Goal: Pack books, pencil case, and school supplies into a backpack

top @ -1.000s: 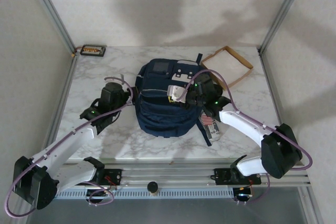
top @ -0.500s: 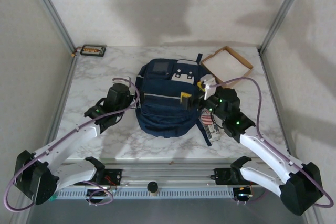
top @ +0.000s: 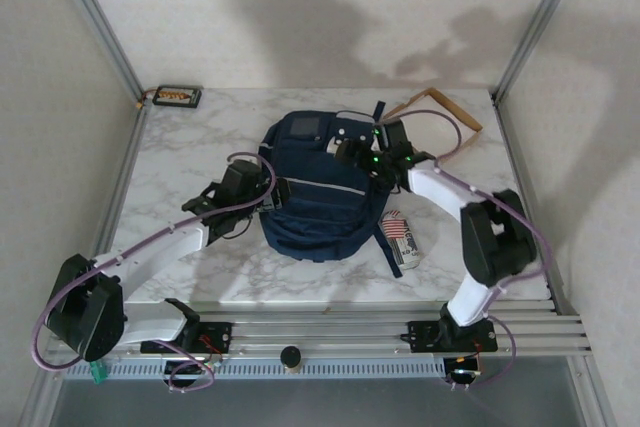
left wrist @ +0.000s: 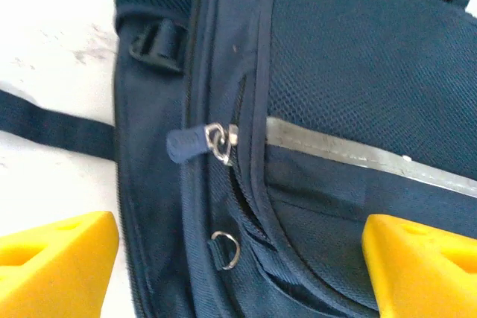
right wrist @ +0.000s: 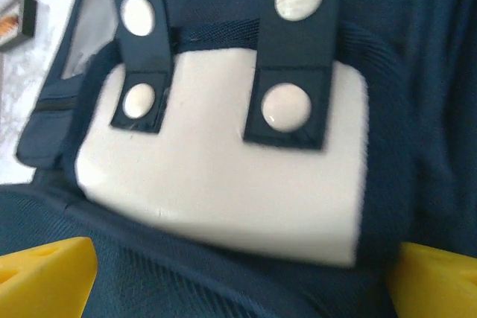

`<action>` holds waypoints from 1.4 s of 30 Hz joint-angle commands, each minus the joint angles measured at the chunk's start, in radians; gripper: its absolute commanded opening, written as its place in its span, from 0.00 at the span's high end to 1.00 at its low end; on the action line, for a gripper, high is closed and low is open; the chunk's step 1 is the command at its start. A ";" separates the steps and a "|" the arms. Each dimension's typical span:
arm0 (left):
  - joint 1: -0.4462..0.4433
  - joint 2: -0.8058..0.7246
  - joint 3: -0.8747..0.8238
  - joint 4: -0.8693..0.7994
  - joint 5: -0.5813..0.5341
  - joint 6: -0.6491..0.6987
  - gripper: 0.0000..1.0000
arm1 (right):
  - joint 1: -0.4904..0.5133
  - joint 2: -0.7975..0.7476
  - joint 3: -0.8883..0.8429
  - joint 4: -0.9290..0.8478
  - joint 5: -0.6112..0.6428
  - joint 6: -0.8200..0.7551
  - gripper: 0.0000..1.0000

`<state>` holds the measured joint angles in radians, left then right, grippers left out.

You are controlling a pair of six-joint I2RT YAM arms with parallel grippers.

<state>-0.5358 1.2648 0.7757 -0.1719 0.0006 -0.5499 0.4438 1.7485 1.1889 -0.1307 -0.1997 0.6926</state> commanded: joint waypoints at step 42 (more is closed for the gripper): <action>-0.190 -0.002 0.232 -0.216 -0.243 0.224 0.11 | 0.194 -0.390 -0.526 -0.453 0.323 0.059 0.05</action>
<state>-0.7204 1.2266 0.9413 -0.3389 -0.1638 -0.4412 0.6037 1.3258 0.6498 -0.6422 0.1143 0.7635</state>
